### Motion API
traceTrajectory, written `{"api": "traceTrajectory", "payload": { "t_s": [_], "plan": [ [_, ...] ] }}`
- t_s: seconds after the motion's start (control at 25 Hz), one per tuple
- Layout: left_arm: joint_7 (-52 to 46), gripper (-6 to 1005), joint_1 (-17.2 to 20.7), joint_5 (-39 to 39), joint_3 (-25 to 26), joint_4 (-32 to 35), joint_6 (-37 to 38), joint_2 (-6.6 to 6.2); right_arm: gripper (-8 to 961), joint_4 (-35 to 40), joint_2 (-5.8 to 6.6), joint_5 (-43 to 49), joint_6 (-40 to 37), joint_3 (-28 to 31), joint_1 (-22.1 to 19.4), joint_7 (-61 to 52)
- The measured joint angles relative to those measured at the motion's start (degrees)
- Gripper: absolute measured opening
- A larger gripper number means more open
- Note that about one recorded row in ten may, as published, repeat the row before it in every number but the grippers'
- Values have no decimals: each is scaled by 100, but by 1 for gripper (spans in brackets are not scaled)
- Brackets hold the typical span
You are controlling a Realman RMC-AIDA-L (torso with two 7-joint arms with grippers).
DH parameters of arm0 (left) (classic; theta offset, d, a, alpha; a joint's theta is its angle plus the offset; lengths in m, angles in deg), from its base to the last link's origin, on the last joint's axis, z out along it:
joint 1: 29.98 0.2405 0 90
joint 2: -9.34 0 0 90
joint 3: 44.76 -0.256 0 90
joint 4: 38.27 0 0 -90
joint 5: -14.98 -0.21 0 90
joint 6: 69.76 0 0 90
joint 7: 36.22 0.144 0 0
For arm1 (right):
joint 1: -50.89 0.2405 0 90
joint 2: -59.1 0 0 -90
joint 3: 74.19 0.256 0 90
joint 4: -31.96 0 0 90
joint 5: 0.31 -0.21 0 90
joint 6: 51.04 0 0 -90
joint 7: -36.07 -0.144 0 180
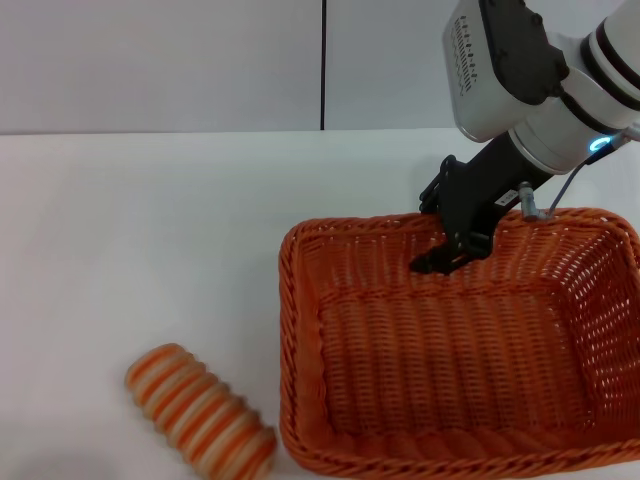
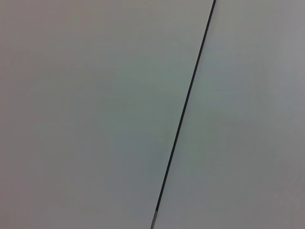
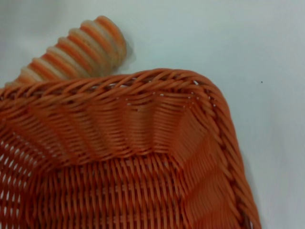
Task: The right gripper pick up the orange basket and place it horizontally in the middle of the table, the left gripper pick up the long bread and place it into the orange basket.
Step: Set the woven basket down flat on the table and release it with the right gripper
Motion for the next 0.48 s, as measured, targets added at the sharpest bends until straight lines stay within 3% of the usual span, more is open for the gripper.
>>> {"api": "traceTrajectory", "payload": {
  "t_s": [0.08, 0.32, 0.48],
  "plan": [
    [11, 713, -3, 0, 0, 0, 0, -8, 441, 8, -4, -55, 40, 27, -2, -69],
    [45, 713, -46, 0, -5, 19, -73, -8, 463, 141, -3, -199, 95, 58, -90, -101],
    [-4, 713, -95, 0, -8, 52, -49, -17, 467, 729, -7, -423, 155, 11, -423, -92]
  ]
}}
